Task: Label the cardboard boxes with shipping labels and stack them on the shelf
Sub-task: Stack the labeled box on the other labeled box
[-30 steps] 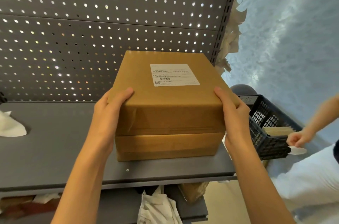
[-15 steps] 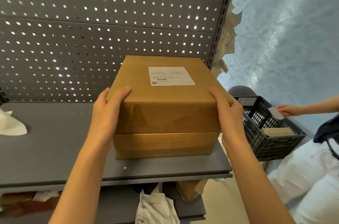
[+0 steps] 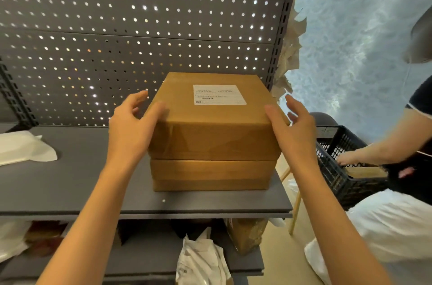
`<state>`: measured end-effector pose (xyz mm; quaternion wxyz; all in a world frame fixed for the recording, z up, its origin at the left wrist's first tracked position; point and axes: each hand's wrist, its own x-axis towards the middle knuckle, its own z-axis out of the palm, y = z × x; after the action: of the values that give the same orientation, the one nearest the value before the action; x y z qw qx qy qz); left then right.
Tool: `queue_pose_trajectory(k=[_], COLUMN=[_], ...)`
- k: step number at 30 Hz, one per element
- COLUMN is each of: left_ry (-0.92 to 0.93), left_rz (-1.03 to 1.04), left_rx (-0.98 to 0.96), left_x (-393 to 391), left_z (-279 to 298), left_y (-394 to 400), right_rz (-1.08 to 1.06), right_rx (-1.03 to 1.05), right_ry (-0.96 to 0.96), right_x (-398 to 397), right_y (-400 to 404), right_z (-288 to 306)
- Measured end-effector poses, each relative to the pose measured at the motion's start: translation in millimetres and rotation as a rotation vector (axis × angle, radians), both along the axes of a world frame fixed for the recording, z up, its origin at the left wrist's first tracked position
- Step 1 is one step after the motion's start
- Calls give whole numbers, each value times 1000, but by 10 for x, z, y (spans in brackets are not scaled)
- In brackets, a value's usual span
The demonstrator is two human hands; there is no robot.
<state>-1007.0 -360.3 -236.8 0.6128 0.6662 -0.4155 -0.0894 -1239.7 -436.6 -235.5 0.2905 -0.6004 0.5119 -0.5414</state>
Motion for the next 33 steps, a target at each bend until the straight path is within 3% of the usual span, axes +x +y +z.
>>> queue_pose_trajectory(k=[3, 6, 10, 14, 24, 33], left_ry=[-360, -690, -961, -1002, -1017, -953], left_rz=[144, 275, 418, 552, 800, 926], left_rx=[2, 44, 126, 241, 423, 481], left_x=[3, 14, 140, 389, 1303, 2641], left_z=[99, 135, 97, 51, -12, -151], left_y=[135, 273, 571, 1007, 2049, 2981], right_rz=[-30, 26, 75, 160, 346, 540], right_rx=[-322, -515, -713, -812, -1008, -1012], right_ry=[311, 540, 694, 760, 700, 604], right_x=[75, 267, 622, 1027, 2412, 4147], right_y=[116, 197, 341, 521, 1183, 1987], right_z=[76, 122, 110, 52, -59, -171])
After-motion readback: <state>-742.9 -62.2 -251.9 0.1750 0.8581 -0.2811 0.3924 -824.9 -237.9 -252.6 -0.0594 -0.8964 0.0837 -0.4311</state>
